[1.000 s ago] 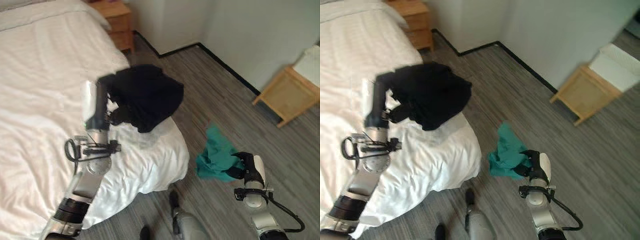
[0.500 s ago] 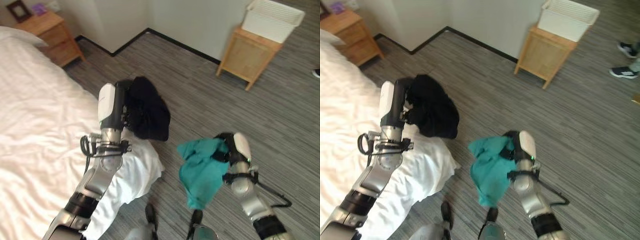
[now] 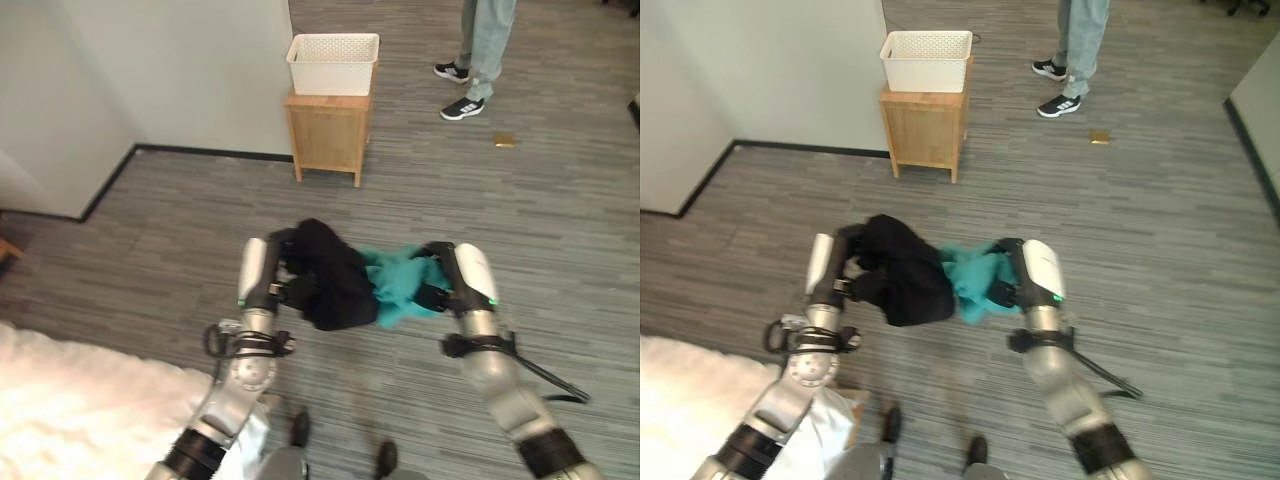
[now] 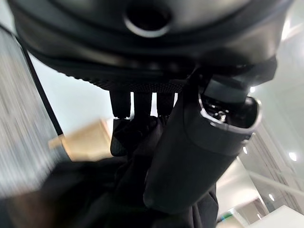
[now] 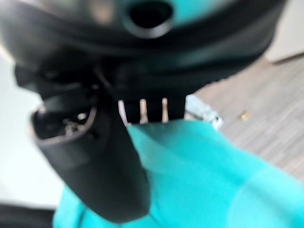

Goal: Pick up bed clothes into laundry basket.

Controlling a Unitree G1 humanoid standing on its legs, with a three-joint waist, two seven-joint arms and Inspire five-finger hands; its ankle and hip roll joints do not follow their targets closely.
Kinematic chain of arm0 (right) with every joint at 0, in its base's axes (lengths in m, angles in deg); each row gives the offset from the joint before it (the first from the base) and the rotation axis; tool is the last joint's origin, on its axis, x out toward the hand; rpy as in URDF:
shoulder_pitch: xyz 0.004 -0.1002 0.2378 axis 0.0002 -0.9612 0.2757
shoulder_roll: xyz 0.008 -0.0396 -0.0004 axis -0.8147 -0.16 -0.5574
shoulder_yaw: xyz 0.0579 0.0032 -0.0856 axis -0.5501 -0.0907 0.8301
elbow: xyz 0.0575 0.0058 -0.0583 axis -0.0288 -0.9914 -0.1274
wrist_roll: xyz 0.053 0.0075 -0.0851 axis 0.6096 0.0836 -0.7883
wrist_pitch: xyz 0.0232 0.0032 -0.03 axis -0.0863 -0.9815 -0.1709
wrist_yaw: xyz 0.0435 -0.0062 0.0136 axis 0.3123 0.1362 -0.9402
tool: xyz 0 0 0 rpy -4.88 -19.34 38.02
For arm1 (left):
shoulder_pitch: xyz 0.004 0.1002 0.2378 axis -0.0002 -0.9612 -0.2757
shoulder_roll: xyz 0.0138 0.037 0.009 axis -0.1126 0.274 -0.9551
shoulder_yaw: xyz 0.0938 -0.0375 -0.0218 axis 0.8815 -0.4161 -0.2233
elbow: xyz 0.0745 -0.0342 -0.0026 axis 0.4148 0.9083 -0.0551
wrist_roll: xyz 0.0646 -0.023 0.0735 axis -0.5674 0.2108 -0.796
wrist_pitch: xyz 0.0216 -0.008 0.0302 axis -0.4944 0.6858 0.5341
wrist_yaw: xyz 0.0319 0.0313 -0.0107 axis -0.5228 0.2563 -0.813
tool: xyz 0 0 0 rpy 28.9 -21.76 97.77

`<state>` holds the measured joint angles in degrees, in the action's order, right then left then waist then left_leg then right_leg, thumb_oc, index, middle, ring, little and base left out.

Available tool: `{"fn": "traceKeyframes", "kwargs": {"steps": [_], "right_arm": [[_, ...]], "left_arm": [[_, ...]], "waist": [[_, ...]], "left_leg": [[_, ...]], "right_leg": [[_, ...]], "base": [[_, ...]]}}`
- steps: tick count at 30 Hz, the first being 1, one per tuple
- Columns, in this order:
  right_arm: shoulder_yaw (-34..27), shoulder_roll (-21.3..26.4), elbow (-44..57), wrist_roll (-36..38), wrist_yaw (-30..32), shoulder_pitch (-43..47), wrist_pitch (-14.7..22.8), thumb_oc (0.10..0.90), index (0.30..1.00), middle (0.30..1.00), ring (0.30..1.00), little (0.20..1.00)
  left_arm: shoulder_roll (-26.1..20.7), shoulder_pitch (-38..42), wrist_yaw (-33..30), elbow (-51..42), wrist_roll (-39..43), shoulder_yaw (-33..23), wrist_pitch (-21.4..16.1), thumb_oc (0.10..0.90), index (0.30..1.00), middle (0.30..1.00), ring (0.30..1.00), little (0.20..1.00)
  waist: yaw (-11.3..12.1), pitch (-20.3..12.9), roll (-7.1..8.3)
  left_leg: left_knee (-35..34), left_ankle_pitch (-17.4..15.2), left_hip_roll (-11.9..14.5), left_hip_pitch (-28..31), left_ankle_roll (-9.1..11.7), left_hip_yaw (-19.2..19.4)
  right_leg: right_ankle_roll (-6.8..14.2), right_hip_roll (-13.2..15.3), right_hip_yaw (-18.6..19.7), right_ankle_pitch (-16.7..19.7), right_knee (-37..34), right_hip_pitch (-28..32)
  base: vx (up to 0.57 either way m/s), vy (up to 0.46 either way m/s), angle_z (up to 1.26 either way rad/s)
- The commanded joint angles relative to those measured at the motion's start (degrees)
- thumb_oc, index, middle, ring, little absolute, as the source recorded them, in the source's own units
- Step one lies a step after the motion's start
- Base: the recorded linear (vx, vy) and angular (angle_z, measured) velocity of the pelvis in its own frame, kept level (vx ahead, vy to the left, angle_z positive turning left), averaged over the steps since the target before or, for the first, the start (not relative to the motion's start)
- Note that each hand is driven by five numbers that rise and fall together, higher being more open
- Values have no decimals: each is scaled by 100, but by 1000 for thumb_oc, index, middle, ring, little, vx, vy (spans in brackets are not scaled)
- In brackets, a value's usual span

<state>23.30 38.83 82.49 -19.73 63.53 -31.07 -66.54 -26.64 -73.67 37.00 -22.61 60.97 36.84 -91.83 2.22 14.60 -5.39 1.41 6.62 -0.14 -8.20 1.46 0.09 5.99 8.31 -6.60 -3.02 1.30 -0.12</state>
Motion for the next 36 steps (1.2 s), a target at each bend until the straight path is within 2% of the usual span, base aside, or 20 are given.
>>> {"fn": "traceKeyframes", "kwargs": {"steps": [1, 5, 7, 8, 10, 11, 13, 16, 17, 18, 21, 23, 26, 29, 30, 31, 32, 33, 35, 36], "right_arm": [[131, -251, 598, -107, 166, 480, 411, 400, 300, 300, 300, 300], [213, -382, 360, -496, 156, 588, 209, 400, 300, 300, 300, 300], [257, -480, 28, -713, 180, 517, 88, 400, 300, 300, 300, 300], [271, -507, -79, -788, 183, 485, 10, 400, 300, 300, 300, 300], [324, -514, -228, -910, 246, 510, -56, 400, 300, 300, 300, 300], [310, -546, -281, -921, 264, 522, -61, 400, 300, 300, 300, 300], [242, -573, -328, -865, 340, 558, -40, 400, 300, 300, 300, 300], [135, -600, -334, -781, 437, 597, -47, 400, 300, 300, 300, 300], [53, -611, -354, -756, 482, 595, -71, 400, 300, 300, 300, 300], [55, -618, -355, -757, 483, 592, -71, 400, 300, 300, 300, 300], [26, -665, -333, -811, 505, 514, -91, 400, 300, 300, 300, 300], [46, -679, -371, -940, 486, 464, -89, 400, 300, 300, 300, 300], [19, -672, -378, -1015, 459, 319, -83, 400, 300, 300, 300, 300], [13, -713, -340, -1033, 452, 82, -48, 400, 300, 300, 300, 300], [67, -716, -284, -1036, 510, -31, 85, 400, 300, 300, 300, 300], [117, -722, -255, -1045, 569, 19, 115, 400, 300, 300, 300, 300], [241, -715, -228, -1060, 623, 152, 84, 400, 300, 300, 300, 300], [243, -729, -234, -1060, 625, 163, 85, 400, 300, 300, 300, 300], [369, -686, -194, -1077, 676, 371, 34, 400, 300, 300, 300, 300], [-125, -164, 383, -538, 540, 875, -19, 400, 300, 300, 300, 300]], "left_arm": [[-67, 648, -235, -639, 62, -611, -463, 400, 300, 300, 300, 300], [-69, 305, -163, -599, 52, -665, -382, 400, 300, 300, 300, 300], [-161, 117, -176, -457, 15, -658, -347, 400, 300, 300, 300, 300], [-205, 34, -199, -418, 33, -658, -312, 400, 300, 300, 300, 300], [-339, -67, -255, -321, -136, -694, -228, 400, 300, 300, 300, 300], [-408, -46, -264, -246, -245, -705, -176, 400, 300, 300, 300, 300], [-468, 35, -347, -91, -424, -753, -115, 400, 300, 300, 300, 300], [-464, 301, -322, 64, -548, -696, -80, 400, 300, 300, 300, 300], [-430, 418, -291, 118, -607, -667, -64, 400, 300, 300, 300, 300], [-435, 417, -292, 123, -609, -665, -63, 400, 300, 300, 300, 300], [-411, 469, -263, 192, -752, -692, 0, 400, 300, 300, 300, 300], [-424, 435, -199, 253, -816, -784, -2, 400, 300, 300, 300, 300], [-408, 391, -153, 242, -806, -778, -58, 400, 300, 300, 300, 300], [-288, 284, -91, 201, -790, -688, -133, 400, 300, 300, 300, 300], [-194, 134, -43, 165, -722, -600, -193, 400, 300, 300, 300, 300], [-174, 92, -25, 155, -676, -549, -193, 400, 300, 300, 300, 300], [-168, 54, -27, 134, -572, -518, -194, 400, 300, 300, 300, 300], [-183, 61, -27, 134, -569, -520, -192, 400, 300, 300, 300, 300], [-183, 2, -57, 114, -440, -536, -172, 400, 300, 300, 300, 300], [-374, 81, -67, -1, -232, -715, -181, 400, 300, 300, 300, 300]], "waist": [[249, -139, 296], [493, -414, 309], [535, -537, 548], [488, -522, 547], [383, -463, 324], [328, -446, 239], [53, -327, 170], [-331, -156, 141], [-553, -158, 289], [-590, -156, 260], [-934, -233, 419], [-1029, -335, 567], [-1204, -411, 568], [-1254, -627, 458], [-1283, -704, 375], [-1223, -649, 443], [-1003, -526, 596], [-1010, -533, 589], [-705, -370, 706], [-467, -368, 807]], "left_leg": [[26, -163, -49, -1080, 281, 305], [-58, 94, -37, -1074, 70, 419], [-39, -17, -306, -855, -117, 488], [-113, -86, -395, -606, -214, 463], [-342, -194, -378, -152, -379, 297], [-432, -270, -340, 53, -422, 198], [-544, -500, -332, 496, -467, -153], [-602, -803, -258, 1000, -395, -623], [-641, -1039, -305, 1352, -288, -887], [-641, -1083, -264, 1381, -281, -932], [-641, -1609, -289, 2045, -188, -1321], [-641, -1994, -266, 2605, -110, -1448], [-641, -2137, -84, 2953, -74, -1623], [-398, -1925, 293, 3146, 86, -1649], [933, -969, 484, 2674, 524, -1329], [2158, -198, 451, 2176, 703, -1283], [3580, 154, 125, 1472, 597, -1327], [3687, 106, 124, 1403, 584, -1331], [5077, -238, -285, 520, 323, -1169], [4938, -752, -223, -150, 155, -985]], "right_leg": [[168, 30, 165, -746, -554, 1416], [486, 453, 205, -678, -289, 1736], [800, 936, 180, 279, 618, 1595], [827, 1110, 299, 972, 1338, 1327], [641, 1086, 537, 1538, 2425, 820], [565, 1050, 544, 1600, 2668, 606], [382, 832, 536, 1052, 3024, -56], [195, 239, 347, 47, 2496, -859], [203, -142, 385, 10, 1635, -1156], [198, -170, 326, 6, 1546, -1067], [217, -633, -169, 590, 78, -1401], [309, -650, -1329, 1139, -448, -1845], [278, -566, -1525, 1252, -372, -1954], [-22, -760, -1294, 1078, -535, -1548], [-84, -719, -1077, 1069, -586, -1091], [-173, -675, -896, 1008, -601, -826], [-296, -623, -653, 921, -610, -455], [-280, -630, -647, 896, -600, -481], [-378, -605, -287, 706, -630, -95], [-335, -592, -14, 504, -630, 172]], "base": [[389, 87, -63], [518, 173, -31], [664, 222, -44], [468, 257, -49], [504, 266, 3], [600, 150, 45], [611, 9, 76], [573, -146, 113], [572, -182, 109], [637, -201, 134], [712, -182, 129], [794, -253, 61], [518, -186, 59], [524, -223, 52], [486, -220, 33], [747, -379, 30], [422, -231, 13], [421, -222, -2], [528, -169, -82], [738, -119, -142]]}}
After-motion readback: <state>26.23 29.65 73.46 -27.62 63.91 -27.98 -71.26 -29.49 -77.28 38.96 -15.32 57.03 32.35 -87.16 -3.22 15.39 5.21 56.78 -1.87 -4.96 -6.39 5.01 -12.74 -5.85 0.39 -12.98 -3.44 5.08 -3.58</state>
